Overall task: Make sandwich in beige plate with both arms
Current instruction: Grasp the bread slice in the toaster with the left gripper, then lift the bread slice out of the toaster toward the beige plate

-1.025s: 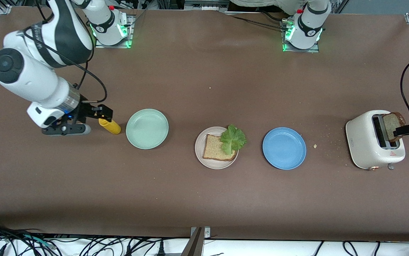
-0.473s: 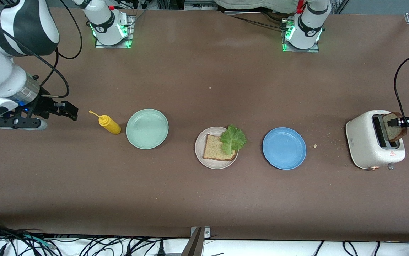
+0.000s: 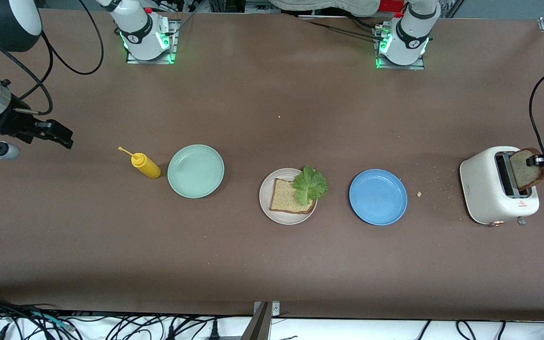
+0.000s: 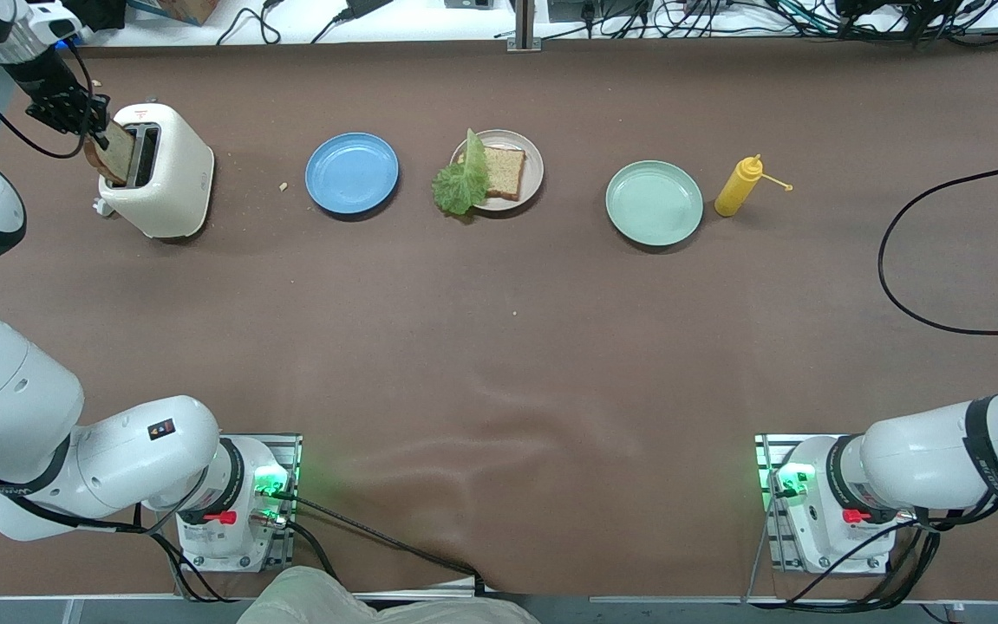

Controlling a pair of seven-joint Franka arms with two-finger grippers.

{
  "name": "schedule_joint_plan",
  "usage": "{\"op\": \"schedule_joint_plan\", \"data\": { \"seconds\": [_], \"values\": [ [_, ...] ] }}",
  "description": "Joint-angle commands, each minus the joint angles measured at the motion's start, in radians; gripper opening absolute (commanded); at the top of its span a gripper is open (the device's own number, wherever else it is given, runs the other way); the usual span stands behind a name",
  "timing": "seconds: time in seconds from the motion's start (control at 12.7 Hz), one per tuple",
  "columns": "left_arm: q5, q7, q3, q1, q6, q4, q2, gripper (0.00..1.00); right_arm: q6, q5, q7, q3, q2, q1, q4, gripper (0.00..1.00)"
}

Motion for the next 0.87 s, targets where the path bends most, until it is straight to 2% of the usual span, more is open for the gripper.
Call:
{"op": "schedule_joint_plan", "data": {
  "seconds": [0.0,0.32,0.63,0.79],
  "values": [
    [0.029,0.006,-0.011,0.009,-0.034,0.012,-0.069,0.0,-0.078,0.0,-0.043,-0.031,-0.007,0.01,0.044,1.0],
    [0.029,0.005,-0.057,-0.002,-0.149,0.129,-0.1,0.0,-0.138,0.01,-0.041,-0.032,0.001,0.018,0.096,1.0],
    [0.015,0.0,-0.204,-0.003,-0.275,0.244,-0.112,0.0,-0.173,0.043,-0.04,-0.033,-0.017,0.016,0.104,1.0],
    [0.01,-0.008,-0.29,-0.003,-0.297,0.247,-0.112,0.0,-0.185,0.045,-0.041,-0.033,-0.028,0.016,0.104,1.0]
  ]
}}
